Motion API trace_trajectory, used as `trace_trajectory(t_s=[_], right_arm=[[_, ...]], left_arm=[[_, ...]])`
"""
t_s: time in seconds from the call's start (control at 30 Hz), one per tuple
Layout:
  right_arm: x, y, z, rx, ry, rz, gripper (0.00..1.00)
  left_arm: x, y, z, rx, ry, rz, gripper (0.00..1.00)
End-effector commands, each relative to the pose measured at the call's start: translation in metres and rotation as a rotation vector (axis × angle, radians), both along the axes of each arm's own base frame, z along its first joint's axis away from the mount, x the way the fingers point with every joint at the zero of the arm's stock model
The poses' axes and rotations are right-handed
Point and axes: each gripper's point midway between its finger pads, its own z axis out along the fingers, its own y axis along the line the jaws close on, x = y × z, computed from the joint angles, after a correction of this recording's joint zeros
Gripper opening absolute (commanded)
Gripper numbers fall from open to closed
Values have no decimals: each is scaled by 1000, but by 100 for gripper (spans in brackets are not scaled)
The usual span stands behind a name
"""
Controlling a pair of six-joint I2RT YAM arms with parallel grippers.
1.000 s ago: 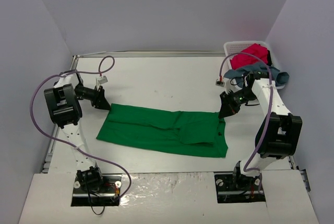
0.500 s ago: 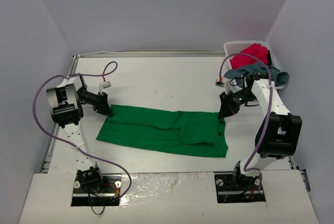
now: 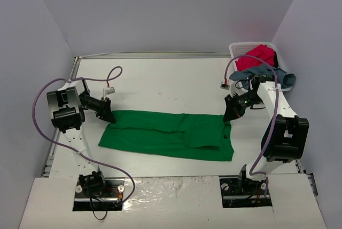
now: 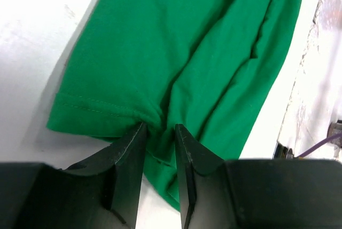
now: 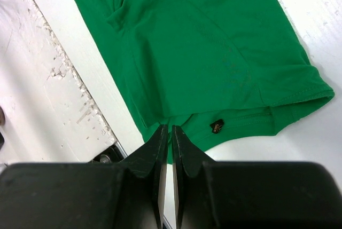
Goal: Fold and stack the t-shirts
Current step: Fold the other side of the tshirt into a rectangle
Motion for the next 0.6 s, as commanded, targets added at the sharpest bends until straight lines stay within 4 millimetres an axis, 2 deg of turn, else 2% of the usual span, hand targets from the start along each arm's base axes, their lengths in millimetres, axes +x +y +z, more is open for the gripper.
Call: trace_trajectory(t_s=[0.0, 0.33, 0.57], right_arm=[[-9, 0, 9, 9, 2, -16, 5], [-8, 0, 11, 6, -11, -21, 7], [-8, 0, 12, 5, -18, -23, 7]], left_arm=[[-33, -10, 44, -36, 45, -56, 26], [-43, -3, 66, 9, -66, -66, 24], [-52, 1, 66, 54, -100, -81, 24]])
